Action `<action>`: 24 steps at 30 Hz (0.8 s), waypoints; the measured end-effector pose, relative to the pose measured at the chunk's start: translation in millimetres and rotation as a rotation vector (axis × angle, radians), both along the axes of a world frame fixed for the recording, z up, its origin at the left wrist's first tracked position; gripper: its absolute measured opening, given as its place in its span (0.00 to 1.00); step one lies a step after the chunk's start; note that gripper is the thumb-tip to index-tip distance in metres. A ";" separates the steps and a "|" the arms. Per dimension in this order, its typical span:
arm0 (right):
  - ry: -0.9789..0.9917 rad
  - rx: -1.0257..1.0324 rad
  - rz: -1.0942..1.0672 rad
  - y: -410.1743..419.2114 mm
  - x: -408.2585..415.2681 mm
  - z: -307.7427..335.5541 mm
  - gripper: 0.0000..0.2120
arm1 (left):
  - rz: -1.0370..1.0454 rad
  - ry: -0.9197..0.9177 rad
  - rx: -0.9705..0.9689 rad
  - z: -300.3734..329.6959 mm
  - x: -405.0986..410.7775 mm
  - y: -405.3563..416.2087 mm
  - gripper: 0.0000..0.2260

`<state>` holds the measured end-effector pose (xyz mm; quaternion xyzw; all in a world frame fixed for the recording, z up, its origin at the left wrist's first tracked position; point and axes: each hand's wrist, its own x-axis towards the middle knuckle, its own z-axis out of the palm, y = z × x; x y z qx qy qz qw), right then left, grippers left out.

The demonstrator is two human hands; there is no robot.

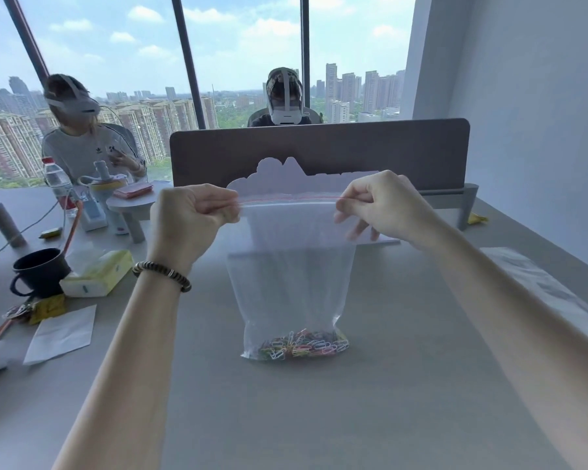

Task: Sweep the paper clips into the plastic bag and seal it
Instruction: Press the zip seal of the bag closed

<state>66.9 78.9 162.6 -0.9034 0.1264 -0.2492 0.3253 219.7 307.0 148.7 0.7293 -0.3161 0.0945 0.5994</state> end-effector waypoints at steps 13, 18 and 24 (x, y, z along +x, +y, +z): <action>-0.254 0.018 -0.118 -6.4 16.8 3.3 0.05 | 0.239 -0.065 0.033 16.1 3.6 -16.2 0.11; -0.241 0.048 -0.107 -13.3 7.5 -8.0 0.08 | 0.324 -0.144 0.043 15.4 -16.3 -16.4 0.14; -0.190 0.087 -0.105 -30.8 -13.7 -30.7 0.08 | 0.180 -0.128 -0.018 4.2 -49.3 -46.8 0.09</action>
